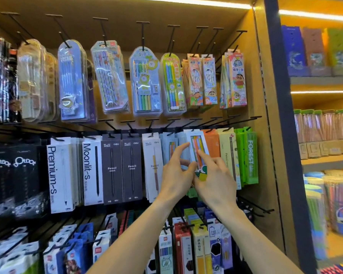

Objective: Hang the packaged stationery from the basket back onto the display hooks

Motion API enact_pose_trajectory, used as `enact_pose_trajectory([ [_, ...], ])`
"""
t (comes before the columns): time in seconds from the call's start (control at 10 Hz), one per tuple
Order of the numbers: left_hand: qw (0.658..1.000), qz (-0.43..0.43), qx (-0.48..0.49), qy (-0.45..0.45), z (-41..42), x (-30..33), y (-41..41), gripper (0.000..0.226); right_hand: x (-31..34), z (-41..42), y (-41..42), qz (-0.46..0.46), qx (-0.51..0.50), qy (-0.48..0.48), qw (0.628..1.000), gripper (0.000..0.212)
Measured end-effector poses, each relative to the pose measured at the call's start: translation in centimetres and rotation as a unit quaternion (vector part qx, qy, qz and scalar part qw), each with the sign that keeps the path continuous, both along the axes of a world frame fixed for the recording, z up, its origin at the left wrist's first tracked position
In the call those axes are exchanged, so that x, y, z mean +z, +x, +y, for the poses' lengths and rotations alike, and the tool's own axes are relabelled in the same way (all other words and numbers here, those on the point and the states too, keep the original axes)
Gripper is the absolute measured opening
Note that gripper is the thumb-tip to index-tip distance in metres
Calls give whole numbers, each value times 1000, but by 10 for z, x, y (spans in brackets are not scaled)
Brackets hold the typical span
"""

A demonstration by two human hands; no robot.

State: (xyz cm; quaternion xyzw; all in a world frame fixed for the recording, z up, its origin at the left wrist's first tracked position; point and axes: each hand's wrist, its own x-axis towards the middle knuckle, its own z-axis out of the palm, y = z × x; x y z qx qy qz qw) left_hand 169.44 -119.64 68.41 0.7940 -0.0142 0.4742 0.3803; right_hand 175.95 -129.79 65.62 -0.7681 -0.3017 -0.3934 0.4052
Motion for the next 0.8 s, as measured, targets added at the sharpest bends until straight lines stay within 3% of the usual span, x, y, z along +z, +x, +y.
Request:
enact_pose_trajectory([
  [0.2, 994, 19, 85, 68, 15, 1, 17, 58, 4, 18, 11, 28, 1, -32, 999, 65],
  [0.5, 971, 29, 148, 186, 33, -20, 33, 78, -19, 42, 35, -9, -43, -15, 999, 67],
  [0.7, 970, 37, 140, 195, 32, -29, 23, 78, -35, 30, 34, -22, -8, -27, 999, 76],
  [0.8, 969, 44, 138, 202, 30, -38, 10, 74, -44, 12, 26, -25, 11, -17, 999, 71],
])
